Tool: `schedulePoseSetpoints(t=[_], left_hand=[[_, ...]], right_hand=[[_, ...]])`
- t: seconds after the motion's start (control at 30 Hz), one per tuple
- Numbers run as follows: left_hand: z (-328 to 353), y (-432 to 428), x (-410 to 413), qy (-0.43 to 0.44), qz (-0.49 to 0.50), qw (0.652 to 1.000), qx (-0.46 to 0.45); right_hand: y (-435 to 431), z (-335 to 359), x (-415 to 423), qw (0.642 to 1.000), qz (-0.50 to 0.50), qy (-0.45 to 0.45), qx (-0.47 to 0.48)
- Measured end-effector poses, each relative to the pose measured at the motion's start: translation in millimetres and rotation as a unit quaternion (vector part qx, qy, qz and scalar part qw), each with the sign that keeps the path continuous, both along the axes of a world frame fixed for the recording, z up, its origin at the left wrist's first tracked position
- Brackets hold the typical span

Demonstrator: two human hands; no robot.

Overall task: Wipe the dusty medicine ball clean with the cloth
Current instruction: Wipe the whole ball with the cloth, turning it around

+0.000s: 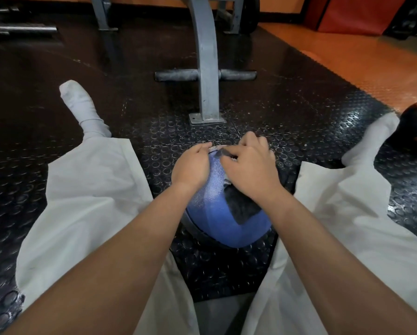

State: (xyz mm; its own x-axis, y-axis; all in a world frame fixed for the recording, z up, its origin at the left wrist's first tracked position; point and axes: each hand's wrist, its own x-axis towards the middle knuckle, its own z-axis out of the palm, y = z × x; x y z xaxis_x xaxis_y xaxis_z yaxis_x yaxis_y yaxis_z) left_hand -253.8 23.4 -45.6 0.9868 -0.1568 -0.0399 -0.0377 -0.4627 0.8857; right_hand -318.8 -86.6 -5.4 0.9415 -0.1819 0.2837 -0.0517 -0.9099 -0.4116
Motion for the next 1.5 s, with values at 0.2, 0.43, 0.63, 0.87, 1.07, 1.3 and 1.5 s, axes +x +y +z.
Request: schedulePoseSetpoints(t=[0.2, 0.43, 0.63, 0.87, 1.07, 1.3, 1.5], left_hand=[[-1, -2, -5, -0.004, 0.010, 1.000, -0.007], [5, -21, -14, -0.008, 0.036, 0.999, 0.039], [10, -24, -18, -0.003, 0.023, 0.999, 0.026], [17, -44, -26, -0.047, 0.013, 0.996, 0.073], [9, -31, -18, -0.012, 0.010, 1.000, 0.021], [12, -34, -20, -0.026, 0.020, 0.999, 0.040], [9, -31, -19, -0.014, 0.018, 1.000, 0.018]], right_hand=[[-22, -7, -1, 0.988, -0.043, -0.040, 0.141], [-2, -3, 11, 0.995, -0.018, -0.059, 0.083], [-37, -9, 2, 0.978, -0.064, -0.084, 0.181], [-37, -9, 4, 0.979, -0.077, -0.090, 0.166], [-38, -3, 8, 0.988, -0.020, -0.058, 0.144], [-43, -5, 7, 0.978, -0.092, -0.065, 0.175], [-22, -1, 16, 0.997, 0.028, -0.030, 0.070]])
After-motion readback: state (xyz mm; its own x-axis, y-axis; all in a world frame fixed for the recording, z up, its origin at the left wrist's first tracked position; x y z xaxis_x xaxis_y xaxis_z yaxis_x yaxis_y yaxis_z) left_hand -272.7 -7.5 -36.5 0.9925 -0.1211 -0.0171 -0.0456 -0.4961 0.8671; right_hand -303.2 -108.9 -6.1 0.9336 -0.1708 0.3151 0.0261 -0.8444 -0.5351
